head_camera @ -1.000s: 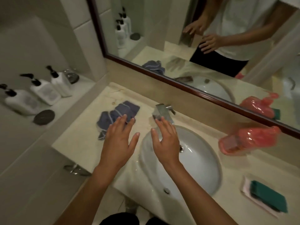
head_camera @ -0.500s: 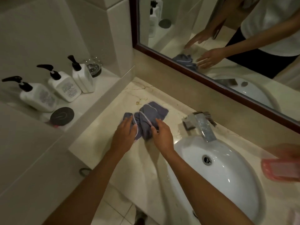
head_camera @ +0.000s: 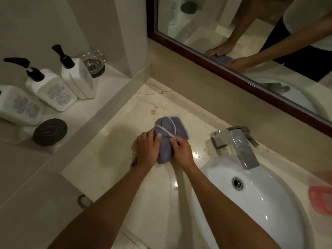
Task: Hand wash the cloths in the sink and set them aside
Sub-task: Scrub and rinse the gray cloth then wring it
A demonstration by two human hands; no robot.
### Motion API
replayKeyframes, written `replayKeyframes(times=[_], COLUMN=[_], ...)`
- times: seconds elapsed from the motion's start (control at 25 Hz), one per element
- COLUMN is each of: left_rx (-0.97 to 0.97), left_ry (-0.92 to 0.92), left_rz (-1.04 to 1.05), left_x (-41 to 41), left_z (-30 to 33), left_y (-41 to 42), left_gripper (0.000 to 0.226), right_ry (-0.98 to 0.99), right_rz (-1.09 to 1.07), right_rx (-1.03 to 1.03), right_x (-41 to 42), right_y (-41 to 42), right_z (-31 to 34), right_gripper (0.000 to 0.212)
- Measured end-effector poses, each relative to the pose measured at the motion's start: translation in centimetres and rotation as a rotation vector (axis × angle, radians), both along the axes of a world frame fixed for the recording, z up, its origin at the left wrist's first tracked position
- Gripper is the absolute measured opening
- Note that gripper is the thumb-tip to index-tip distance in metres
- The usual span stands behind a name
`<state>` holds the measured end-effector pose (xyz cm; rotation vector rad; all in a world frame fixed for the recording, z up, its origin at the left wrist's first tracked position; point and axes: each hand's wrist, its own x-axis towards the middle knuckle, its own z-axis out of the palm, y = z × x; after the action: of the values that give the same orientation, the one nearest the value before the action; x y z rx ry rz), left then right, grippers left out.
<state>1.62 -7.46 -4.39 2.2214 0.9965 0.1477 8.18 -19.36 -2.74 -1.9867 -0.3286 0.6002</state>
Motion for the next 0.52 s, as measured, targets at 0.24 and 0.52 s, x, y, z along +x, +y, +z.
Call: replayKeyframes(times=[0.24,0.52], left_rx=[-0.618,-0.551], left_ry=[-0.434,-0.536], left_rz=[0.11,-0.065], left_x=[-0.1,-0.3], left_z=[4.5,12.0], left_y=[-4.5,-11.7], left_gripper=[0.032,0.018], right_ry=[0.355,0.18], right_rz=[-0.213,-0.369], right_rx=[0.373,0.391], right_x=[-1.9,-3.2], right_y=[-2.6,-9.9], right_z=[4.3,11.2], right_gripper=[0.043,0.016])
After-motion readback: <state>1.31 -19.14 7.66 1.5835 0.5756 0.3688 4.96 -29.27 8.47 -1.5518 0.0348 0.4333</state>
